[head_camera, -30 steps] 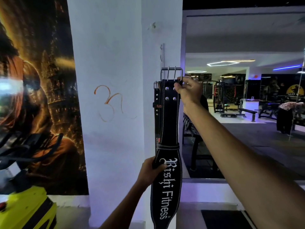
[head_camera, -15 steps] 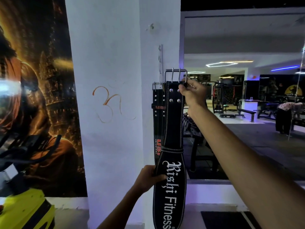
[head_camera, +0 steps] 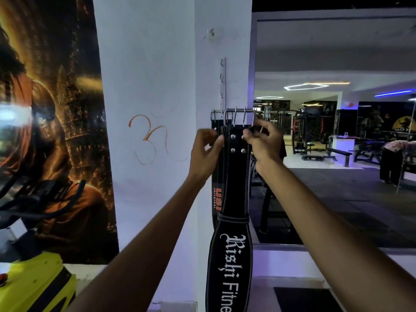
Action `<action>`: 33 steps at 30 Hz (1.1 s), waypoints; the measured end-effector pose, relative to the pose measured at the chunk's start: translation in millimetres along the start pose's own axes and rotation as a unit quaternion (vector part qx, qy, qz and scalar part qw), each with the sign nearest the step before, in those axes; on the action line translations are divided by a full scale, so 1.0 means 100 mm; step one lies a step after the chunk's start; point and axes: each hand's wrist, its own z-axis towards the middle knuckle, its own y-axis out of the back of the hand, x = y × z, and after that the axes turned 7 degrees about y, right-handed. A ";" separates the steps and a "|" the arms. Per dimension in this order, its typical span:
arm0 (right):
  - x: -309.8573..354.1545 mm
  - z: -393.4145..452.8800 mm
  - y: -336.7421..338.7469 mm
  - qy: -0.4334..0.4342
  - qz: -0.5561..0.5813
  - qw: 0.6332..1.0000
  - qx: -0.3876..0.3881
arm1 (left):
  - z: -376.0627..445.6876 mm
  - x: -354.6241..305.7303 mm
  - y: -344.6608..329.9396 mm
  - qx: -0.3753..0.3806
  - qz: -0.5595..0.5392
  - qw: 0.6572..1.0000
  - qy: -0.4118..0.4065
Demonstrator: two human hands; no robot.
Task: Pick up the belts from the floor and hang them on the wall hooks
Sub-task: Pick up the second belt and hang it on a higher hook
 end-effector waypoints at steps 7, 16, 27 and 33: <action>-0.07 -0.10 -0.02 0.040 -0.053 0.998 0.004 | 0.20 -0.17 -0.13 0.043 0.048 0.997 -0.029; -0.09 0.00 0.06 0.164 -0.160 0.962 0.151 | 0.16 -0.13 -0.10 0.002 0.086 0.996 -0.005; -0.18 -0.01 0.05 0.217 -0.120 0.964 0.092 | 0.07 -0.14 -0.19 -0.007 0.082 0.994 -0.068; -0.21 0.15 0.16 0.205 -0.081 0.972 0.085 | 0.18 -0.14 -0.35 -0.001 0.052 0.997 -0.049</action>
